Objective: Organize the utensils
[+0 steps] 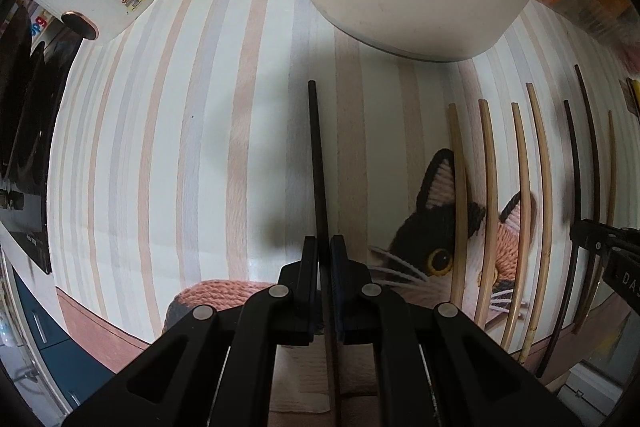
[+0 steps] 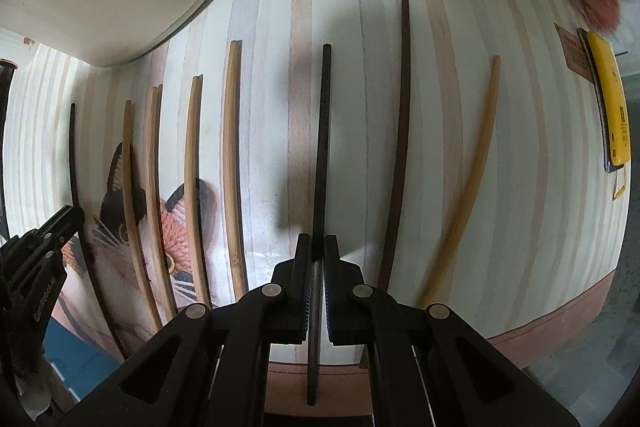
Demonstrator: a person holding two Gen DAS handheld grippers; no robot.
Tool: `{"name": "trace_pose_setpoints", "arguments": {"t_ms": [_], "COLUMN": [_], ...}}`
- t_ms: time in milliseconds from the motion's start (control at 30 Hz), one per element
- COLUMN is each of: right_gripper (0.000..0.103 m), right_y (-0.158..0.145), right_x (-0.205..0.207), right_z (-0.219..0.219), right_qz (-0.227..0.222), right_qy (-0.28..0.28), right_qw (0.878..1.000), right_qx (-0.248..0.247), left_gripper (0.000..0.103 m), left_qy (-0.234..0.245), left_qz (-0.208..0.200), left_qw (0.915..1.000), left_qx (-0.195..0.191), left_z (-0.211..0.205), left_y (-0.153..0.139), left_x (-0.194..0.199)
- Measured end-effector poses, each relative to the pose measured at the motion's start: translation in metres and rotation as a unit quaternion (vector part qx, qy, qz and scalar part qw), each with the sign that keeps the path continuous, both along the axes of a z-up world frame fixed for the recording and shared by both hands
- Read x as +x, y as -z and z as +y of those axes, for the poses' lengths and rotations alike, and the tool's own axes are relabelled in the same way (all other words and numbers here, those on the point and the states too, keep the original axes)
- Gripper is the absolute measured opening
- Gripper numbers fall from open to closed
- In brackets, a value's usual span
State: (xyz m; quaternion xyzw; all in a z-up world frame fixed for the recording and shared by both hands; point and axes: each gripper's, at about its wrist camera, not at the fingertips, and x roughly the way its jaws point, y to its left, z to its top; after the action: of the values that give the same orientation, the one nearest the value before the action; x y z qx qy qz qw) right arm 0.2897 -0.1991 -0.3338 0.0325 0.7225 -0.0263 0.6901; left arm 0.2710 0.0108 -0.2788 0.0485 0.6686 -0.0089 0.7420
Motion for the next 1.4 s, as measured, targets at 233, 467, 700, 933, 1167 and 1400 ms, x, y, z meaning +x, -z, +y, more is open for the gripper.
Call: {"name": "trace_pose_setpoints", "arguments": {"t_ms": [233, 467, 700, 933, 1167, 1400], "right_gripper": [0.006, 0.006, 0.006, 0.005, 0.005, 0.005], "right_y": [-0.003, -0.031, -0.066, -0.101, -0.132, -0.172], "right_x": [-0.006, -0.023, -0.039, -0.053, -0.051, -0.045], "right_z": [0.012, 0.021, 0.026, 0.031, 0.021, 0.017], "right_qz": [-0.017, -0.077, -0.12, -0.153, -0.195, -0.247], "right_qy": [-0.012, -0.014, -0.007, -0.011, -0.007, -0.002], "right_qw": [1.0, 0.996, 0.993, 0.988, 0.98, 0.968], "right_qx": [-0.016, -0.029, -0.009, 0.01, 0.029, 0.045], "left_gripper": [0.003, 0.003, 0.003, 0.003, 0.003, 0.002], "left_qy": [0.02, -0.003, -0.018, -0.017, -0.015, -0.022], "left_qz": [-0.041, -0.087, -0.126, -0.162, -0.203, -0.252], "left_qw": [0.9966, 0.9946, 0.9915, 0.9865, 0.979, 0.9673], "left_qx": [0.068, 0.057, 0.028, 0.014, -0.006, -0.023], "left_z": [-0.01, -0.002, 0.004, 0.003, 0.004, 0.007], "left_y": [-0.004, -0.042, -0.087, -0.116, -0.154, -0.195], "left_x": [-0.004, -0.009, -0.025, -0.036, -0.045, -0.043]}}
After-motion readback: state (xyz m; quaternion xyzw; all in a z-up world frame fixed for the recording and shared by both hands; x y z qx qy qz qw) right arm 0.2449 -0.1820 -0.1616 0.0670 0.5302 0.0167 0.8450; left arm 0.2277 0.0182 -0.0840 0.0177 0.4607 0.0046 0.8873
